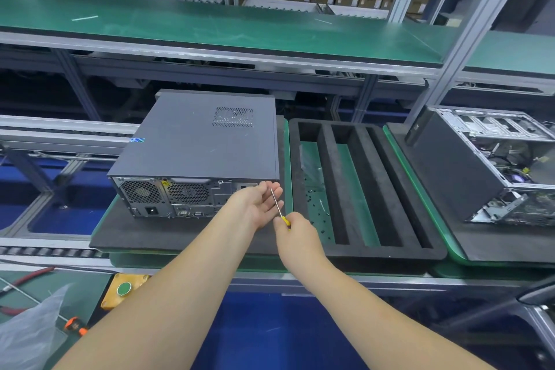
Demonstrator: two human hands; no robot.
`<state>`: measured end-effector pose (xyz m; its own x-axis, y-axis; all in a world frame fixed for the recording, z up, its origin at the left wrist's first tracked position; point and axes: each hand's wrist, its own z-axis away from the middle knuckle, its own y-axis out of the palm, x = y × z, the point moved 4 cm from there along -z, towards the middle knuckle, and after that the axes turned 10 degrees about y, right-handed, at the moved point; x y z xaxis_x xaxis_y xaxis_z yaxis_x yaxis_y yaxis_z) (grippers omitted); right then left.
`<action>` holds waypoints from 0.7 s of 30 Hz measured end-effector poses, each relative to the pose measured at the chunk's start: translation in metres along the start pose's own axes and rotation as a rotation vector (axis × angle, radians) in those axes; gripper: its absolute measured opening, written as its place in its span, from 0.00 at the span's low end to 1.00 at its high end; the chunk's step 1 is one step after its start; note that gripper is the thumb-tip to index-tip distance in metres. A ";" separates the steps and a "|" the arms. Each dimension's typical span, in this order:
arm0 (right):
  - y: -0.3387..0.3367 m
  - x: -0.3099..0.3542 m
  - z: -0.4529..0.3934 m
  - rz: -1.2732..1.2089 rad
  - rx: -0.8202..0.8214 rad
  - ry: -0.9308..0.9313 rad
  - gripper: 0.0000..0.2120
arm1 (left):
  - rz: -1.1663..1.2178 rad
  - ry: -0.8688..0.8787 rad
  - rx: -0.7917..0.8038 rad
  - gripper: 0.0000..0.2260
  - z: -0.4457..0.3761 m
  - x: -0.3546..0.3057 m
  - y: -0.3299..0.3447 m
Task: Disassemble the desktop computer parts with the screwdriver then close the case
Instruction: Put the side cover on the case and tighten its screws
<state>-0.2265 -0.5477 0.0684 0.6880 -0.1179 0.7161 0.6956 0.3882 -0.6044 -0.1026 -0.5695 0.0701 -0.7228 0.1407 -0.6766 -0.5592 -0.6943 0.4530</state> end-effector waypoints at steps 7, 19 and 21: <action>-0.003 -0.002 -0.002 -0.033 -0.014 -0.003 0.14 | -0.008 0.014 0.017 0.09 -0.006 0.003 -0.006; -0.088 -0.014 -0.030 0.151 -0.144 -0.018 0.13 | -0.553 0.292 0.161 0.08 0.018 0.070 0.026; -0.109 -0.030 -0.046 0.256 -0.136 0.009 0.11 | -0.724 0.386 0.228 0.09 0.018 0.087 0.046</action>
<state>-0.3129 -0.6286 0.0968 0.8464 -0.0401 0.5310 0.5196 0.2803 -0.8071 -0.1985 -0.5766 0.0425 0.0113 0.2159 -0.9764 -0.9282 -0.3608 -0.0905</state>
